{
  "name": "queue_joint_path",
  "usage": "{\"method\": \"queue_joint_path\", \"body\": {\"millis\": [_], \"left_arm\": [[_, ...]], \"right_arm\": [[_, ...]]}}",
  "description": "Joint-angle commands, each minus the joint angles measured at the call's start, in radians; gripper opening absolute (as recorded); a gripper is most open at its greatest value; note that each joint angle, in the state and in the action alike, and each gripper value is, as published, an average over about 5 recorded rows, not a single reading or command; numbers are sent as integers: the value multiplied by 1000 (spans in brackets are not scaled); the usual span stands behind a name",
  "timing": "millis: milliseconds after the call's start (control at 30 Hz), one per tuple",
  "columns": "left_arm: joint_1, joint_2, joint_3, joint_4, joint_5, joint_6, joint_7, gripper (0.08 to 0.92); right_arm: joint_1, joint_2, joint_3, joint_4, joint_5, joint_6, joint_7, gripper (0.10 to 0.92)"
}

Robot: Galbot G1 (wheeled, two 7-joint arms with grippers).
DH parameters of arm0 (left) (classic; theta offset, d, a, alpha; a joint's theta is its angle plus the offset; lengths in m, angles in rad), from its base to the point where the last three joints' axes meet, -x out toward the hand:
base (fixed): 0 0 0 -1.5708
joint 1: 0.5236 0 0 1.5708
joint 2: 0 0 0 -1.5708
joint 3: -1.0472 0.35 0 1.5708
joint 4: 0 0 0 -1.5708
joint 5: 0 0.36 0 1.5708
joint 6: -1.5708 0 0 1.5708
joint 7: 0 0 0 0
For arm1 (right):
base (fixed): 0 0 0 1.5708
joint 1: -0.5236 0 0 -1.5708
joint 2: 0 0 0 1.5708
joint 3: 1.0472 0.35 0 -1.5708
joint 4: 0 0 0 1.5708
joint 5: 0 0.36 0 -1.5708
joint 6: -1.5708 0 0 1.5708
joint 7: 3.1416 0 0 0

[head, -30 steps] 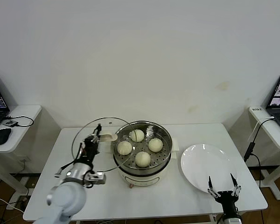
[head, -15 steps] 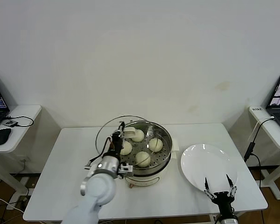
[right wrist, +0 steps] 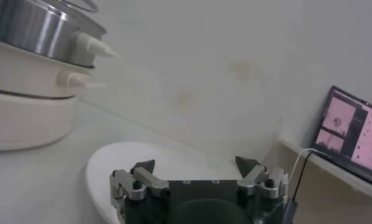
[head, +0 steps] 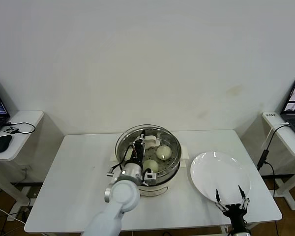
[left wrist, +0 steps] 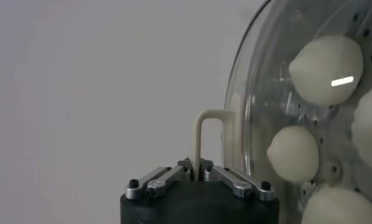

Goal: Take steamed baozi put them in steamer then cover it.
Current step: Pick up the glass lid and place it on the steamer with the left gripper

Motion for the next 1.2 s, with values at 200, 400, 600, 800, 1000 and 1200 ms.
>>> {"method": "queue_joint_path", "body": {"millis": [200, 400, 600, 800, 1000, 1200], "left_arm": [[-7, -38, 8, 55, 28, -2, 3, 149], [-7, -43, 5, 61, 28, -4, -2, 149], [2, -44, 4, 57, 26, -5, -5, 149], [13, -49, -1, 33, 17, -11, -18, 149], [64, -31, -10, -48, -11, -11, -29, 249], [182, 32, -18, -195, -92, -21, -68, 422]], "right_arm": [[2, 0, -4, -11, -6, 4, -2, 823], [0, 1, -5, -12, -9, 5, -3, 823], [-2, 0, -7, -12, -10, 6, -4, 823], [-4, 0, -10, -11, -12, 7, -4, 823], [-8, 0, -11, -7, -14, 6, -4, 823], [-14, -1, -13, -8, -16, 5, -4, 823]]}}
